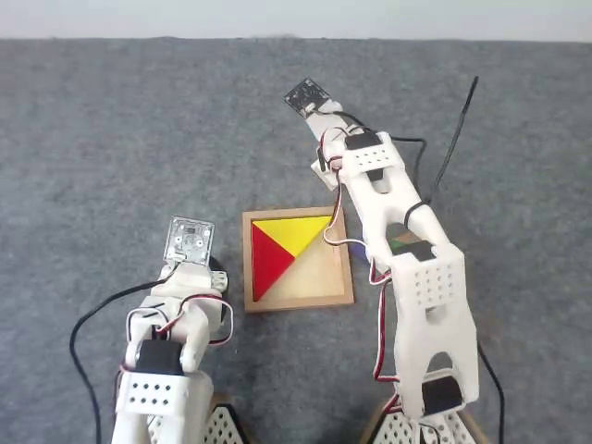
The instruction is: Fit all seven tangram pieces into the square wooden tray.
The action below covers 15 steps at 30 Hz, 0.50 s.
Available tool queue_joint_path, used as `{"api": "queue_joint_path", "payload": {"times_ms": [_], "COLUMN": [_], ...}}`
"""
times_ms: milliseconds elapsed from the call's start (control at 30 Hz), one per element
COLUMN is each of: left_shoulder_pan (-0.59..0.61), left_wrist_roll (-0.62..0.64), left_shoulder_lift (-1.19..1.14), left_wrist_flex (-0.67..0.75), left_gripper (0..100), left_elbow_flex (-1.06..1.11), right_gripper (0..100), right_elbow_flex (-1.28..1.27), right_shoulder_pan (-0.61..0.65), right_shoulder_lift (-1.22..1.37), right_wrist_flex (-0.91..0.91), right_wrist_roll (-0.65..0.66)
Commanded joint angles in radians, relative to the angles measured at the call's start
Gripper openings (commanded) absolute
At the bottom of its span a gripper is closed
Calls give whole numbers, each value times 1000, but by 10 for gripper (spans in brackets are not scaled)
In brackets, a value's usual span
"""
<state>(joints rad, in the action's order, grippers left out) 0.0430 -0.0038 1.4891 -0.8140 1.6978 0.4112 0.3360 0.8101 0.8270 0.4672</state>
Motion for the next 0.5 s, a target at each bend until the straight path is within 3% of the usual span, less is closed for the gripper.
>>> {"api": "queue_joint_path", "payload": {"times_ms": [0,100,267,467], "left_shoulder_pan": [5,5,5,5], "left_wrist_roll": [3,3,3,3], "left_shoulder_lift": [12,12,12,12], "left_wrist_flex": [-2,-2,-2,-2], "left_gripper": [14,14,14,14], "left_elbow_flex": [-8,-8,-8,-8], "right_gripper": [310,286,142,86], "right_elbow_flex": [83,87,87,89], "right_shoulder_pan": [-28,-35,-41,-81], "right_shoulder_lift": [31,31,19,5], "right_wrist_flex": [-1,65,165,257], "right_wrist_roll": [8,8,2,0]}}
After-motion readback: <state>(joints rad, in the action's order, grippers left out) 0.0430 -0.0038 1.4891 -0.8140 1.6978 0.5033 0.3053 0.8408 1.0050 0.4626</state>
